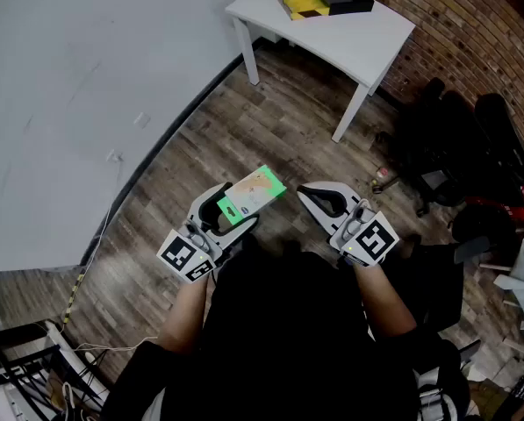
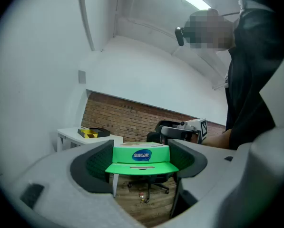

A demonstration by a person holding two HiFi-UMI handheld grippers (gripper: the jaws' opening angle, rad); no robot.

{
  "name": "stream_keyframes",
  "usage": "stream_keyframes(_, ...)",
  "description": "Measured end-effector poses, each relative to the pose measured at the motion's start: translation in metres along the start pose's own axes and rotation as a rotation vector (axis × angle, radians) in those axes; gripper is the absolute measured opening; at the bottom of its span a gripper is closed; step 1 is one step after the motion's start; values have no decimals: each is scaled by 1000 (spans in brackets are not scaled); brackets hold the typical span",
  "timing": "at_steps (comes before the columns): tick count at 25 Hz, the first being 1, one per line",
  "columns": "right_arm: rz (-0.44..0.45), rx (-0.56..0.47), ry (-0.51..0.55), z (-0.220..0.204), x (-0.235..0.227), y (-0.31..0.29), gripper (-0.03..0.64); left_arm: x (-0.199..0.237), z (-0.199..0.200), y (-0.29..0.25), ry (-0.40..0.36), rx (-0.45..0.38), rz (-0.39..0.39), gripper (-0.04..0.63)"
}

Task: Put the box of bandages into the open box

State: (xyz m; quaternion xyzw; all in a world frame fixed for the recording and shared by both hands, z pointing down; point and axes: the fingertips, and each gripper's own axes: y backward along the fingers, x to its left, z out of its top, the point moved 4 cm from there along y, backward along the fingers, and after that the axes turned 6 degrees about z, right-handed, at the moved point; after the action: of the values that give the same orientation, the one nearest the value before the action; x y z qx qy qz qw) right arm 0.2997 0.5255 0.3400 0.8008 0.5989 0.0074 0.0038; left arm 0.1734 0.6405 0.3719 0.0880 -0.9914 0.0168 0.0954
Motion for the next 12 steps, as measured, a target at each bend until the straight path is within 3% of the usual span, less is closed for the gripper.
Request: stream_keyframes(12,-12,-8,-8,-3,-6,21,5,-14,0,-9,29,-28,14,351)
